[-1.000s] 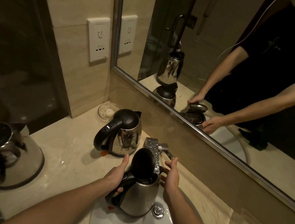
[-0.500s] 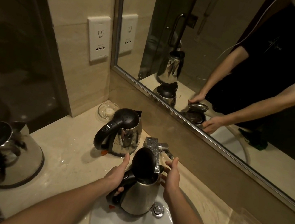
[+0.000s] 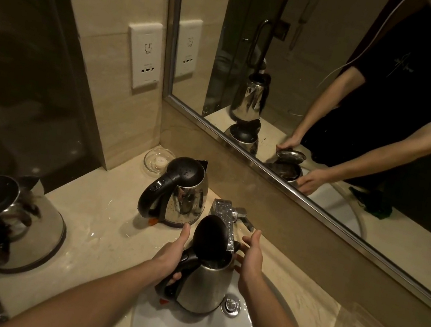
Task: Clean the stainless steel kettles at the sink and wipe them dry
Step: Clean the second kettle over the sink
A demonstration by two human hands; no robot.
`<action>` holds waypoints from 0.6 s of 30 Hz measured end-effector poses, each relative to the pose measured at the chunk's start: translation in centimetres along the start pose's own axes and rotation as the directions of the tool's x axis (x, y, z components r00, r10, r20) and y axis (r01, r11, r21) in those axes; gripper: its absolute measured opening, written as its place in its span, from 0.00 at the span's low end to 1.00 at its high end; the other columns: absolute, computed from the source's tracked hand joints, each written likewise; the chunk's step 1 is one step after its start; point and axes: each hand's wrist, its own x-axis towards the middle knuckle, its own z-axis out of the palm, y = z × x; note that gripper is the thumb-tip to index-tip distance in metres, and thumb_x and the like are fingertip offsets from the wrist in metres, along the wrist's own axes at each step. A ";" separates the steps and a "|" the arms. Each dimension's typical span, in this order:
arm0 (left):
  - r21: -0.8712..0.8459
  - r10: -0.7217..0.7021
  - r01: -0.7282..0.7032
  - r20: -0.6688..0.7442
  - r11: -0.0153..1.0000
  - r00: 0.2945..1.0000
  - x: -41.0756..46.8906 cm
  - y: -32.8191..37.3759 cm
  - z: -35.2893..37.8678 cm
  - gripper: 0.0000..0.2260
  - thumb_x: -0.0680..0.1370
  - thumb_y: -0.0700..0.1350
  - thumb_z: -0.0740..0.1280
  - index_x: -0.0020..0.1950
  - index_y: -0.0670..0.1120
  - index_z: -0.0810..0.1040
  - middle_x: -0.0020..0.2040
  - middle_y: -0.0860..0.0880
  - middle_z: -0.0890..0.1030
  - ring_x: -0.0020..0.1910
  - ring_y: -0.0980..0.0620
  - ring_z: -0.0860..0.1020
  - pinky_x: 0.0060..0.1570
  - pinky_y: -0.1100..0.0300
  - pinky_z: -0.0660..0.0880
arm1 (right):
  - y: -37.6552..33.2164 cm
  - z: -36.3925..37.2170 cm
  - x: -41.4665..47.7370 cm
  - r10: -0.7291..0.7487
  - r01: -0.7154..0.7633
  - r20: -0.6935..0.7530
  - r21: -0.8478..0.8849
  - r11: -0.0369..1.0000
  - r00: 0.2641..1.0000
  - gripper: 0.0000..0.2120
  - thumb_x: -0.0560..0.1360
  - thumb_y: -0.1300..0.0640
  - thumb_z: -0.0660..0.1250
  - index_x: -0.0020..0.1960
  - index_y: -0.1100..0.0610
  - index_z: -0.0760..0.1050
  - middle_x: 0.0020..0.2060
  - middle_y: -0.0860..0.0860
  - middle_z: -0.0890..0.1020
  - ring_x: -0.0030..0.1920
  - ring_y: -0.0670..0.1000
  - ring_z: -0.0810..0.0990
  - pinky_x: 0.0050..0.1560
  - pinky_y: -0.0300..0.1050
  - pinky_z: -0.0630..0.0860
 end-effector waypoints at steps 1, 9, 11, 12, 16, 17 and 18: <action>-0.001 0.003 -0.003 0.000 1.000 1.000 0.0 0.0 0.0 0.40 0.74 0.76 0.45 0.47 0.44 0.80 0.26 0.47 0.72 0.22 0.52 0.70 0.27 0.60 0.69 | 0.0 0.0 0.0 0.001 -0.001 0.001 -0.002 1.000 1.000 0.29 0.79 0.36 0.49 0.62 0.58 0.71 0.48 0.52 0.77 0.43 0.51 0.76 0.38 0.45 0.71; -0.008 0.002 -0.002 0.000 1.000 1.000 0.0 -0.1 0.1 0.44 0.71 0.78 0.45 0.47 0.41 0.81 0.27 0.47 0.73 0.22 0.52 0.70 0.27 0.60 0.68 | 0.2 -0.1 0.1 -0.029 0.029 -0.008 -0.032 0.999 1.000 0.32 0.79 0.36 0.48 0.67 0.60 0.70 0.62 0.59 0.74 0.61 0.56 0.72 0.58 0.50 0.64; -0.001 0.001 -0.001 0.000 1.000 1.000 0.0 -0.1 0.1 0.44 0.71 0.78 0.44 0.45 0.41 0.81 0.26 0.47 0.73 0.22 0.52 0.70 0.26 0.60 0.68 | 0.2 -0.1 0.1 -0.030 0.029 -0.005 -0.021 0.999 1.000 0.31 0.79 0.36 0.49 0.67 0.59 0.70 0.63 0.59 0.74 0.61 0.56 0.72 0.60 0.51 0.64; 0.002 0.000 0.000 0.000 1.000 1.000 -0.1 -0.1 0.1 0.44 0.71 0.78 0.44 0.46 0.41 0.81 0.26 0.47 0.73 0.22 0.52 0.70 0.26 0.60 0.68 | 0.2 -0.1 0.1 -0.028 0.028 -0.002 -0.014 1.000 1.000 0.31 0.79 0.36 0.49 0.67 0.59 0.70 0.63 0.59 0.74 0.61 0.57 0.72 0.62 0.51 0.65; 0.001 0.008 -0.008 0.003 1.000 1.000 -0.1 -0.1 0.2 0.45 0.72 0.78 0.44 0.51 0.40 0.81 0.28 0.46 0.73 0.22 0.51 0.70 0.27 0.60 0.68 | 0.2 -0.2 0.2 -0.022 0.022 0.005 -0.010 1.000 1.000 0.32 0.79 0.35 0.49 0.67 0.59 0.70 0.64 0.60 0.73 0.65 0.60 0.71 0.68 0.56 0.65; 0.003 0.013 -0.013 0.006 1.000 1.000 -0.2 -0.1 0.1 0.45 0.72 0.78 0.44 0.49 0.40 0.81 0.27 0.46 0.72 0.22 0.52 0.70 0.27 0.60 0.68 | 0.3 -0.2 0.2 -0.023 0.023 0.005 -0.014 1.000 1.000 0.32 0.79 0.35 0.49 0.67 0.59 0.70 0.64 0.60 0.73 0.65 0.59 0.71 0.67 0.56 0.65; 0.002 0.017 -0.017 0.009 1.000 1.000 -0.3 -0.1 0.1 0.44 0.72 0.77 0.44 0.48 0.41 0.81 0.27 0.47 0.72 0.22 0.52 0.70 0.27 0.60 0.68 | 0.3 -0.1 0.2 -0.024 0.024 0.006 -0.015 1.000 1.000 0.32 0.79 0.35 0.49 0.66 0.59 0.71 0.64 0.60 0.73 0.64 0.59 0.72 0.66 0.55 0.65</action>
